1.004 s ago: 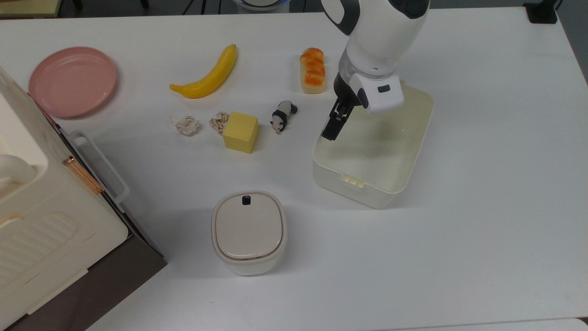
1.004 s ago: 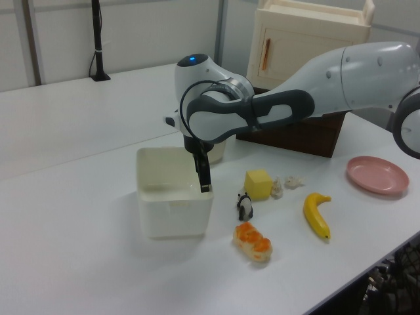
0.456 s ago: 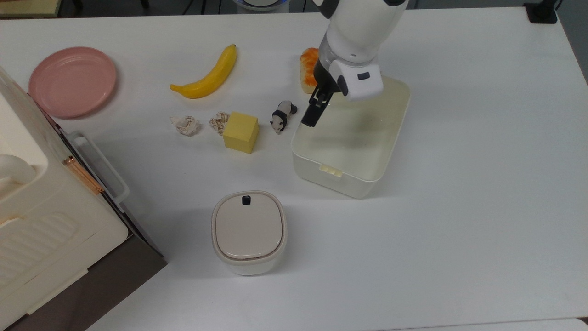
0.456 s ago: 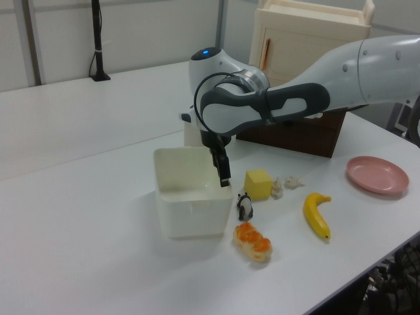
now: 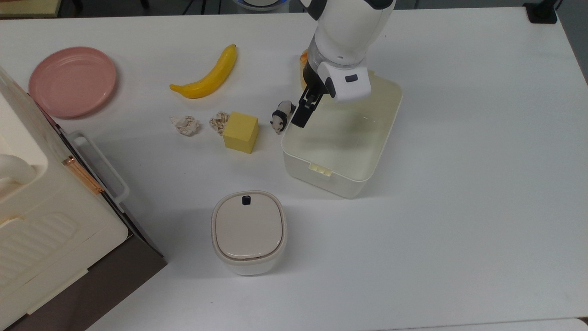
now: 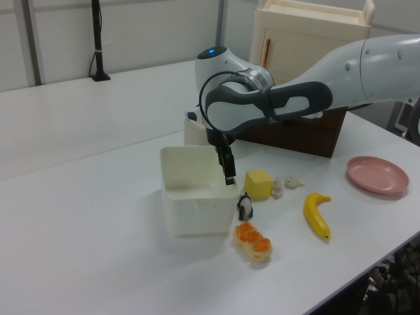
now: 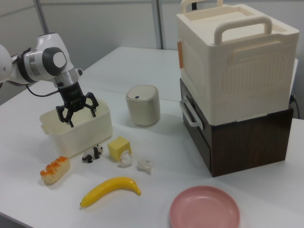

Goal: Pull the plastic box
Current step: 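Hook the box rim and drag the box toward the panda figure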

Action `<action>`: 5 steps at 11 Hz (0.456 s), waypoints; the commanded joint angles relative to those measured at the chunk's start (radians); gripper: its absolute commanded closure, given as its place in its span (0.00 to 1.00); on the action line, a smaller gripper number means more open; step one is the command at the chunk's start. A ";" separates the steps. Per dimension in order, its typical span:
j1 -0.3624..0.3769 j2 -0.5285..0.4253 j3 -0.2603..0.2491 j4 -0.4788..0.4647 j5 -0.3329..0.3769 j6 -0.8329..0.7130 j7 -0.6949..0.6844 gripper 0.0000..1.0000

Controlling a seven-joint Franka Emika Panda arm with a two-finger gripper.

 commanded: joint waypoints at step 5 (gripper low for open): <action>0.016 -0.128 -0.014 0.030 0.038 -0.014 0.441 0.00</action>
